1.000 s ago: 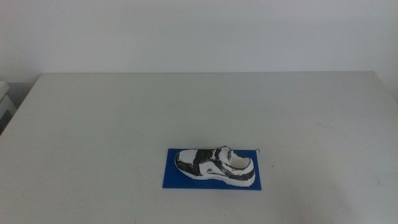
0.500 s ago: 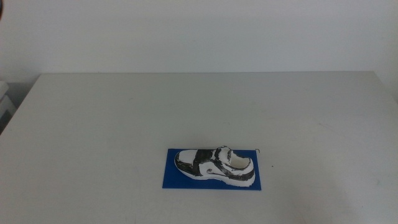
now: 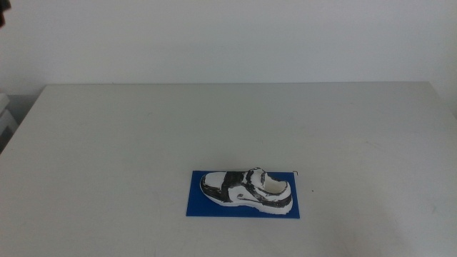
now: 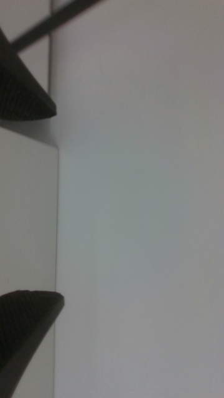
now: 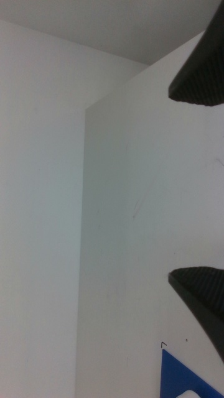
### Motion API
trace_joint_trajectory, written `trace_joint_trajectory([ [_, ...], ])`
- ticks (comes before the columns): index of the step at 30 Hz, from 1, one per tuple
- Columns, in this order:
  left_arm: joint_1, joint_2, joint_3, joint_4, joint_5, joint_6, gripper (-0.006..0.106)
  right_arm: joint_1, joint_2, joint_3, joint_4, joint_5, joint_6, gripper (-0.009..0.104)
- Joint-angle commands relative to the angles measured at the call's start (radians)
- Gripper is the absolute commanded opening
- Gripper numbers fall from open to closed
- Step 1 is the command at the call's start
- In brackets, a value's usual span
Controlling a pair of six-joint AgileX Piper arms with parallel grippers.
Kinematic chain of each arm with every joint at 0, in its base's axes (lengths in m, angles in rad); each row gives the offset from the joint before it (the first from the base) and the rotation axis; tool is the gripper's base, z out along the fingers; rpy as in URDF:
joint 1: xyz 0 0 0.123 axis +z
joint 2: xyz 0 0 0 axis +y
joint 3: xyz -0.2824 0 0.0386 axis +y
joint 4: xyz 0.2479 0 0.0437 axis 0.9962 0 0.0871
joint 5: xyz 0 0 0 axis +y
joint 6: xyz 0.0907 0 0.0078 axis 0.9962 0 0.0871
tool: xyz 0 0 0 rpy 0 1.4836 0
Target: Use one arm to grab the shoe from the table and place it on the mat.
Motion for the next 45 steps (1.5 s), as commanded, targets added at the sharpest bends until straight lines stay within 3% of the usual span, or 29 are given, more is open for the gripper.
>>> trace_joint_trajectory([
  [1, 0.033, -0.060, 0.029, -0.058, -0.157, 0.077, 0.093, -0.004, -0.021, -0.010, -0.008, -0.079, -0.013, 0.066],
  [8, 0.258, -0.208, 0.260, -0.415, -0.424, 0.358, 0.093, -0.004, -0.021, -0.010, -0.008, -0.079, -0.013, 0.066],
  [18, 0.291, -0.568, 0.640, -0.725, -0.679, 0.719, 0.093, -0.004, -0.021, -0.010, -0.008, -0.079, -0.013, 0.066],
  [38, 0.291, -1.005, 1.104, -0.783, -0.630, 0.718, 0.093, -0.004, -0.021, -0.010, -0.008, -0.079, -0.013, 0.066],
  [45, 0.291, -1.025, 1.110, -0.784, -0.581, 0.721, 0.093, -0.004, -0.021, -0.010, -0.008, -0.079, -0.013, 0.066],
])
